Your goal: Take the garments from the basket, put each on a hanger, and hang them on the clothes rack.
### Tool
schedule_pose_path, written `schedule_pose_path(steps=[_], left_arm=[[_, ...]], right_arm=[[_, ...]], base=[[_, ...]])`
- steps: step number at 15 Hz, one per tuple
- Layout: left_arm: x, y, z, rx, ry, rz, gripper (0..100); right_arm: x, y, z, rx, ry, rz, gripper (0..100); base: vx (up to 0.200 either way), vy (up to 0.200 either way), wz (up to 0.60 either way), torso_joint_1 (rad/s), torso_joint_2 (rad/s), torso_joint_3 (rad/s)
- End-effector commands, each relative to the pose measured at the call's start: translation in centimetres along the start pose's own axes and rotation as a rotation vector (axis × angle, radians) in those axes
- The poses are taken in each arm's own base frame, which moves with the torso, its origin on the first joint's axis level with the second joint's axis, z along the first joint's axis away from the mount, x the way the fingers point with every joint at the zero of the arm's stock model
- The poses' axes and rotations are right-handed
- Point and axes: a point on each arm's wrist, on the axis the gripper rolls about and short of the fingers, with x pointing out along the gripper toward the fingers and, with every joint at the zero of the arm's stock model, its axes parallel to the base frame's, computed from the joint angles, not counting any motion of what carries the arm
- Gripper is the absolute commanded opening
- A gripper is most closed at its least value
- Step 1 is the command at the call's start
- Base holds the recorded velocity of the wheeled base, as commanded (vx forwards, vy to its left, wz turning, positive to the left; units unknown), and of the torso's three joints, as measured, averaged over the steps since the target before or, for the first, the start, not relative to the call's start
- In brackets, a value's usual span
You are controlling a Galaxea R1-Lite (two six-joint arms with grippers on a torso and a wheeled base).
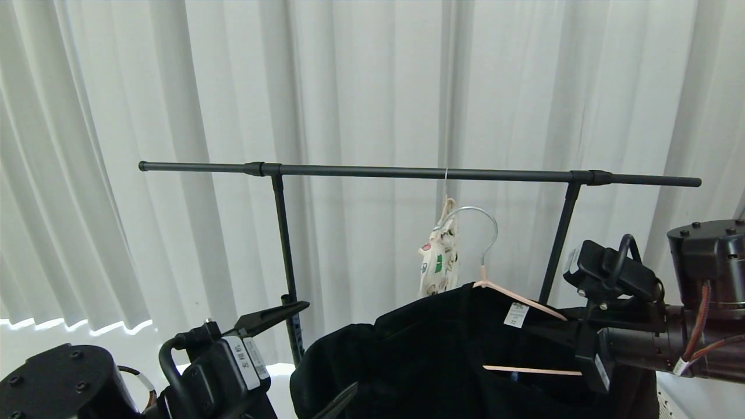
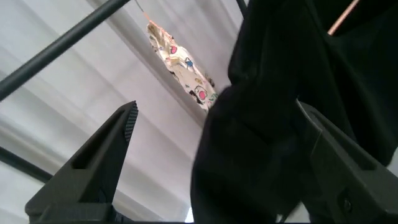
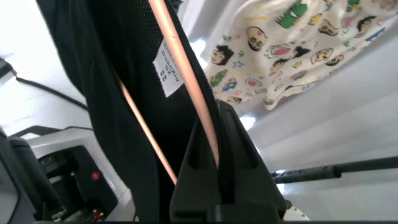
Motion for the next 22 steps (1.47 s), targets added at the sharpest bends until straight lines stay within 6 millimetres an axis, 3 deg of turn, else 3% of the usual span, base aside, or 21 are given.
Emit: schedule_pose_path(steps=[1, 3, 6, 12, 17, 22], left_arm=[[-0.9, 0.0, -1.7, -0.019, 0.093, 0.012, 100], [-0.5, 1.3, -4.0, -0.066, 0.233, 0.073, 100], [-0.5, 2.2, -5.4, -0.134, 0.296, 0.109, 100], [-0.3, 1.8, -5.3, -0.211, 0.209, -0.054, 100], [0.1, 2.0, -6.8, -0.235, 0.284, -0.049, 100], [0.2, 1.9, -6.9, -0.238, 0.289, -0.055, 100]], right_arm=[[-0.6, 0.1, 0.1, -0.004, -0.019, -0.009, 0], [-1.4, 0.4, -0.2, -0.023, -0.028, -0.011, 0], [-2.2, 0.6, -0.2, -0.035, -0.046, -0.017, 0], [-2.5, 0.6, 0.0, -0.039, -0.064, -0.026, 0], [-2.8, 0.3, 0.8, -0.063, -0.118, -0.047, 0], [-2.9, 0.3, 1.0, -0.09, -0.128, -0.051, 0]], base=[[0.0, 0.0, 0.0, 0.0, 0.0, 0.0], [0.0, 0.0, 0.0, 0.0, 0.0, 0.0], [0.0, 0.0, 0.0, 0.0, 0.0, 0.0], [0.0, 0.0, 0.0, 0.0, 0.0, 0.0], [0.0, 0.0, 0.0, 0.0, 0.0, 0.0], [0.0, 0.0, 0.0, 0.0, 0.0, 0.0]])
